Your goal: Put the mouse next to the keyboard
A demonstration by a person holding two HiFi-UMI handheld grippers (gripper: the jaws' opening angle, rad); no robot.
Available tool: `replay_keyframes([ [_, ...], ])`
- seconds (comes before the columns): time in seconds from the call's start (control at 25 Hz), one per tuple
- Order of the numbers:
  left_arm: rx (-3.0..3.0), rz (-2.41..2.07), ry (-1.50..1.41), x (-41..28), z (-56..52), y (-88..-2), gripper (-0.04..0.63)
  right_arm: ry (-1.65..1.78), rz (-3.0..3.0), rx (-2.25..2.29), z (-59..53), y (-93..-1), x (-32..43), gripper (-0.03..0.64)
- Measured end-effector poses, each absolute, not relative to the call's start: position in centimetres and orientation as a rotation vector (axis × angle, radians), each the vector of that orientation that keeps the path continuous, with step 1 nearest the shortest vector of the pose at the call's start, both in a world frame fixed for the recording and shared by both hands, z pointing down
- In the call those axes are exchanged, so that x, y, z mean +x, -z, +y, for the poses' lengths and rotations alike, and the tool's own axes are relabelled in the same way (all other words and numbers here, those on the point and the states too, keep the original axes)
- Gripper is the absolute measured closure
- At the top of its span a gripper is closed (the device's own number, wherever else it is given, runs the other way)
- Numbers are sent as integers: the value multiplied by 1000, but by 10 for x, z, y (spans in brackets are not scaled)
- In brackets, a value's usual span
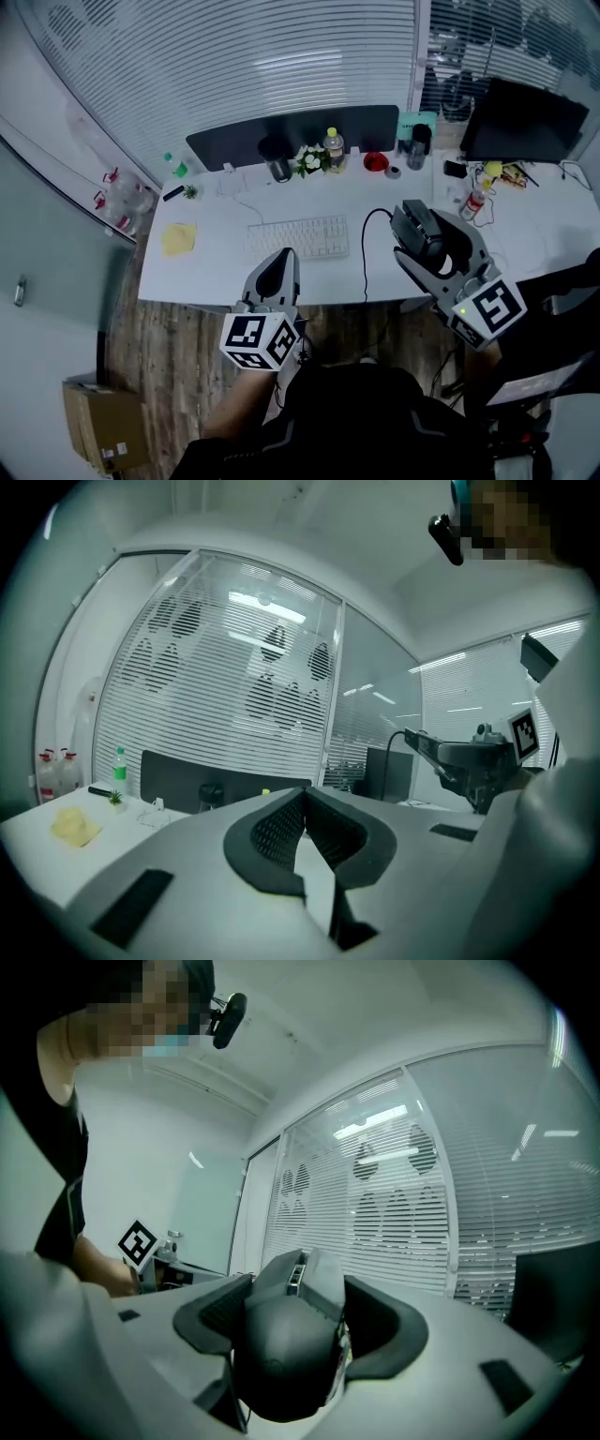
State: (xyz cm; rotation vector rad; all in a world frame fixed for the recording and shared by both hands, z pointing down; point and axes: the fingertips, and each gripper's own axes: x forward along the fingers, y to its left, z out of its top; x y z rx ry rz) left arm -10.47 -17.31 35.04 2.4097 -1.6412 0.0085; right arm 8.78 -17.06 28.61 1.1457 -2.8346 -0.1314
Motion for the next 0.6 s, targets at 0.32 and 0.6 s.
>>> replay_keyframes([
  [0.32, 2514, -1513, -35, -175, -231, -356, 565, 79, -2819, 1130, -188, -283, -11, 313],
  [0.6, 2524, -1358, -31, -215, -270, -379, 565, 32, -2769, 1111, -211, -300, -78, 313],
])
